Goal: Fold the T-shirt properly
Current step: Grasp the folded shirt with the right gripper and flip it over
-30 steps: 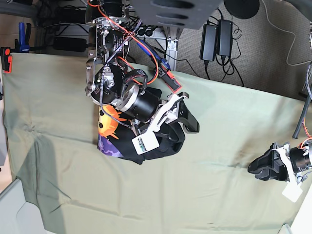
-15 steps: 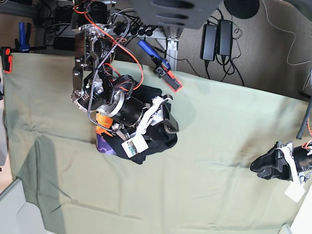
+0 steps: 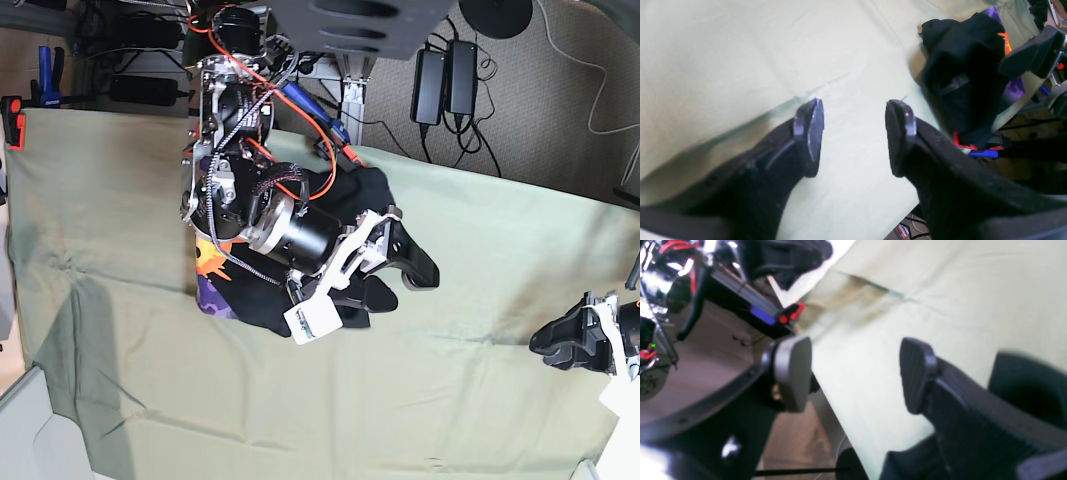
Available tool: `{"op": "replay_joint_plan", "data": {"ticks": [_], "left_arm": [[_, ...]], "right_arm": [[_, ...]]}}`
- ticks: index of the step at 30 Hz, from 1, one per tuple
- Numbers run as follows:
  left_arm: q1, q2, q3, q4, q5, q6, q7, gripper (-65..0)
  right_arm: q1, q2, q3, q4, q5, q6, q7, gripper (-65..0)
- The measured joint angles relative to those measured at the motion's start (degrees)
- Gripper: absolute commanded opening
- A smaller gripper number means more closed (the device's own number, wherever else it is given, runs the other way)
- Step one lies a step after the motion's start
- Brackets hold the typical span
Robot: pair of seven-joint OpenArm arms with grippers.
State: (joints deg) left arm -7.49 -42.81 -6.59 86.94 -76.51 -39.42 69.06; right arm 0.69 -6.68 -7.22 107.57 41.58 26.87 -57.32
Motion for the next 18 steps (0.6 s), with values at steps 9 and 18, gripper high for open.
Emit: {"op": "replay_joint_plan", "data": {"ticks": [9,18], "left_arm": [[0.0,0.1,0.0,0.0,-3.3,0.0,2.0,-31.9],[0.4,0.6,0.0,0.1,-6.2,0.0,2.7,-58.5]], "right_arm": [[3.0,0.0,5.8,0.0,-7.2,0.0,1.5,-65.0],[6.2,6.2,18.2,-0.4,-15.5,0.0,5.1,-65.0]]}}
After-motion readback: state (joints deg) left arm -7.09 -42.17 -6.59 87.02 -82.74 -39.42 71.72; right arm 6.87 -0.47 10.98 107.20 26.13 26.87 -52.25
